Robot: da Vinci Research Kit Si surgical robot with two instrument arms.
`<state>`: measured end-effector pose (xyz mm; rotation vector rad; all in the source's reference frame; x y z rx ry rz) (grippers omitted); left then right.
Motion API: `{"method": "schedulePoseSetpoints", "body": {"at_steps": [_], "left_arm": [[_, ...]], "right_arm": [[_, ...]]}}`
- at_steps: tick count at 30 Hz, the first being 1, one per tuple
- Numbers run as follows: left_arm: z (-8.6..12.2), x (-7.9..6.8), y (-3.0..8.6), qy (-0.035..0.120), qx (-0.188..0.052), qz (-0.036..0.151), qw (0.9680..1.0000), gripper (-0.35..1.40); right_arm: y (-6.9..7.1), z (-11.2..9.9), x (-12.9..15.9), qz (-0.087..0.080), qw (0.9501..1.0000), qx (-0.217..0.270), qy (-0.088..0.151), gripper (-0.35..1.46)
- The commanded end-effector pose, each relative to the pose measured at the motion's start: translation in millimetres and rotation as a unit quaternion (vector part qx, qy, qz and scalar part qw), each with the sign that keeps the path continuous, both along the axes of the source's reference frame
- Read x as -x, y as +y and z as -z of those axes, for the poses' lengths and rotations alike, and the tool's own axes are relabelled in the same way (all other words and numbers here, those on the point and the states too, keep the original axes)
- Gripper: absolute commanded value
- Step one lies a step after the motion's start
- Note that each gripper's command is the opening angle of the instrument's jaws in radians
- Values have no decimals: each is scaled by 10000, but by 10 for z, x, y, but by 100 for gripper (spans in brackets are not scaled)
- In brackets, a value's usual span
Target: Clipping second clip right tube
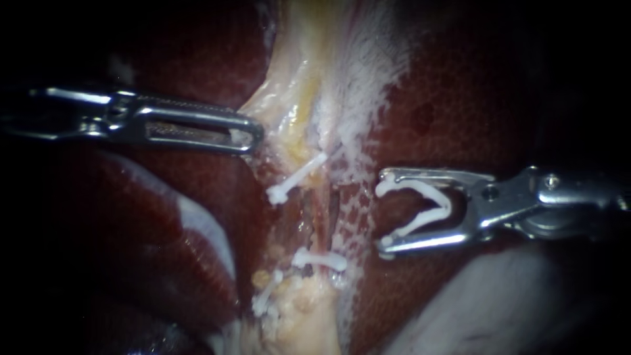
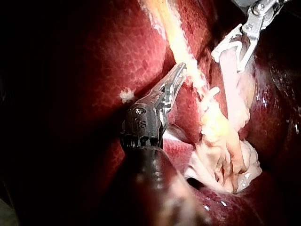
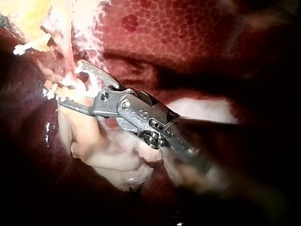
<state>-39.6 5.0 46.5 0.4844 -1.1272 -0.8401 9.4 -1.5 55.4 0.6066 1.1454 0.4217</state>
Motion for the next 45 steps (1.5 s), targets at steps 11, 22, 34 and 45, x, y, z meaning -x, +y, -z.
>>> {"method": "schedulePoseSetpoints", "body": {"at_steps": [11,22,34,45], "left_arm": [[57,-10,0,-99,134,70,9998,-35],[63,-8,-3,-84,160,73,9998,-35],[63,-7,-3,-80,162,78,9998,-35],[62,-6,-4,-77,164,81,9998,-35]], "right_arm": [[-25,-40,-26,118,9991,-397,-7,57],[-34,-58,-56,235,9985,-497,15,56],[-39,-61,-84,242,9983,-532,3,57],[-41,-58,-92,340,9972,-667,25,54]]}}
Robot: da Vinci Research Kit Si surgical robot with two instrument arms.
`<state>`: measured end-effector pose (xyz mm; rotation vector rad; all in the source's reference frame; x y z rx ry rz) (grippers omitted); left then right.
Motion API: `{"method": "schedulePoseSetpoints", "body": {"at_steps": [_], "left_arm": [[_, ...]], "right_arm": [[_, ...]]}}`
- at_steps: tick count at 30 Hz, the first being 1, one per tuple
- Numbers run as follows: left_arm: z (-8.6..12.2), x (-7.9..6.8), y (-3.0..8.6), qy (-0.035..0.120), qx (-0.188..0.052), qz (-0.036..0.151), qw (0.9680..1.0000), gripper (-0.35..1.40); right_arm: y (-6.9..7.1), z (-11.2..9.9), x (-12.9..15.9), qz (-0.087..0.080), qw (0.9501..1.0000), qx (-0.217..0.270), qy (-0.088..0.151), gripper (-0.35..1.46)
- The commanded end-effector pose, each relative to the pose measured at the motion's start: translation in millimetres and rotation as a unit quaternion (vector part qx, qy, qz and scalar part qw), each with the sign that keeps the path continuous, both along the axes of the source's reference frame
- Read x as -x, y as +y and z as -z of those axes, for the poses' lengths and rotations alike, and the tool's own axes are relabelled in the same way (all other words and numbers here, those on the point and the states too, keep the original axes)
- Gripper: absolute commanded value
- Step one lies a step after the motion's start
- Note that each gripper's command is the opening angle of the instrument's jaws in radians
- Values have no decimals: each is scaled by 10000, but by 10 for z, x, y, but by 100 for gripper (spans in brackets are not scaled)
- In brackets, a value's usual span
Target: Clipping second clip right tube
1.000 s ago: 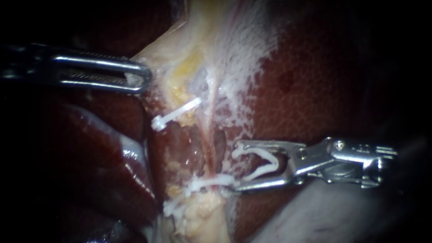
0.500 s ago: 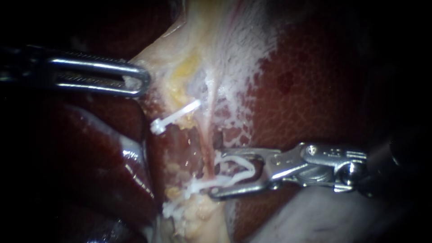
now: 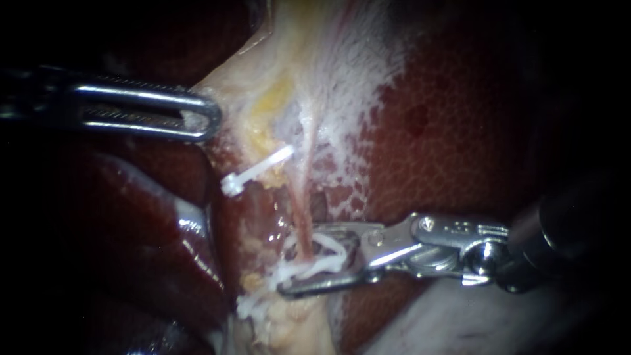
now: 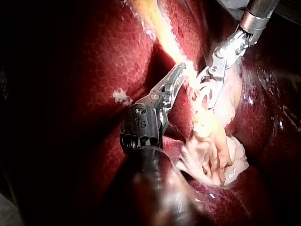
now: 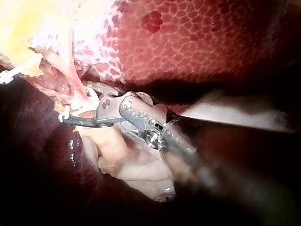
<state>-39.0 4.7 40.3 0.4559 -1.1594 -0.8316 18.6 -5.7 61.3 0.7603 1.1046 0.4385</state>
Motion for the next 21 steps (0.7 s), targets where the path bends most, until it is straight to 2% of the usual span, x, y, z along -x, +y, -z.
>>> {"method": "schedulePoseSetpoints", "body": {"at_steps": [1,12,17,19,21], "left_arm": [[0,0,0,3,0,1,10000,-35],[-1,0,-1,4,3,1,10000,-35],[-3,0,-1,3,4,-1,10000,-35],[-3,0,-1,3,6,-2,10000,-35],[-4,0,-1,4,7,-1,10000,-35]], "right_arm": [[0,1,1,5,10000,-38,-4,53],[-2,10,4,204,9995,-214,60,37],[-1,9,5,209,9995,-241,56,34],[1,8,5,189,9993,-324,24,26],[4,8,7,163,9989,-437,-16,4]]}}
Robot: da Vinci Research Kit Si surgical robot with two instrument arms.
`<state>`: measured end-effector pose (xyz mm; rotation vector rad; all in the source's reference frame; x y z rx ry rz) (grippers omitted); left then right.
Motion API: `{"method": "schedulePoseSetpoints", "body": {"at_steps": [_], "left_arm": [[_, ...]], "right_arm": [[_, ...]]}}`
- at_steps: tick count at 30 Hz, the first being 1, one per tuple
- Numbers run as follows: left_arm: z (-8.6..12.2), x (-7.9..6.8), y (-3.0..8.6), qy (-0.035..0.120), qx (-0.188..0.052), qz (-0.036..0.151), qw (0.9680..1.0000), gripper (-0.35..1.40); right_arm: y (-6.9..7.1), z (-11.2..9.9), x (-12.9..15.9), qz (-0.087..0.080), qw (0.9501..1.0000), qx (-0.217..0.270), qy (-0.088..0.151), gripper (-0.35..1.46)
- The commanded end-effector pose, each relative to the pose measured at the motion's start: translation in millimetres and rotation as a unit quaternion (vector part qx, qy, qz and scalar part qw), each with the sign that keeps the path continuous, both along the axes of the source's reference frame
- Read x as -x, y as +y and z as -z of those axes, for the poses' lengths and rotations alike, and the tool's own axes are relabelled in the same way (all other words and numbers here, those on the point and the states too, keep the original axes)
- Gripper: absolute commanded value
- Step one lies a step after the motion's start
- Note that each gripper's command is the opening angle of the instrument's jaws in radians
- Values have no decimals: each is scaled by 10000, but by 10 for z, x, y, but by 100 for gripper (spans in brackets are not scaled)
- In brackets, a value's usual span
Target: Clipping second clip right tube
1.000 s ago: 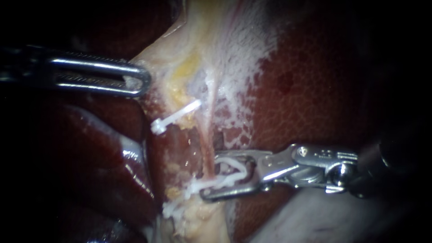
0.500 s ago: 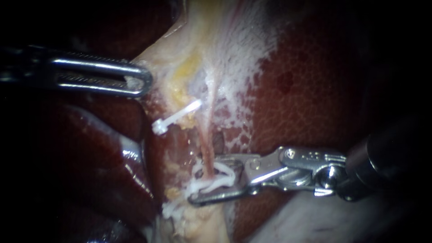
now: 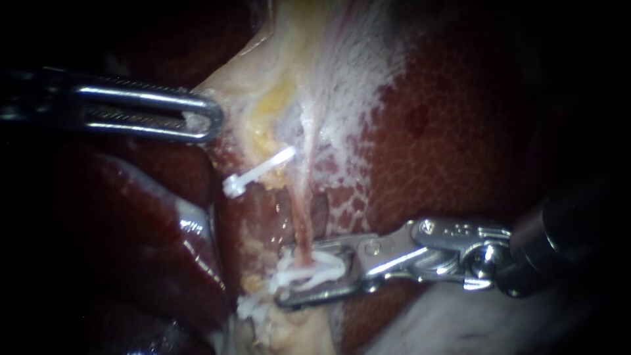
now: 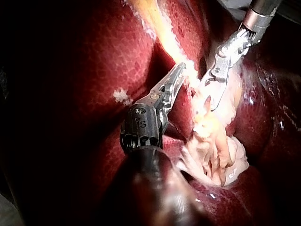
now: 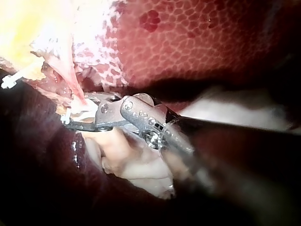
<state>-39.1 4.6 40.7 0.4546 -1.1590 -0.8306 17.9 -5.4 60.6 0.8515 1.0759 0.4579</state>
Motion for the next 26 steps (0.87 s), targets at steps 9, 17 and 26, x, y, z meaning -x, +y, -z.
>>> {"method": "schedulePoseSetpoints", "body": {"at_steps": [9,17,26], "left_arm": [[0,1,0,2,1,3,10000,-35],[-1,1,0,1,2,2,10000,-35],[-1,1,0,2,2,3,10000,-35]], "right_arm": [[0,-16,8,-196,9992,-233,-240,-35],[-7,-20,8,-186,9993,-210,-237,-35],[-7,-20,9,-182,9993,-209,-235,-35]]}}
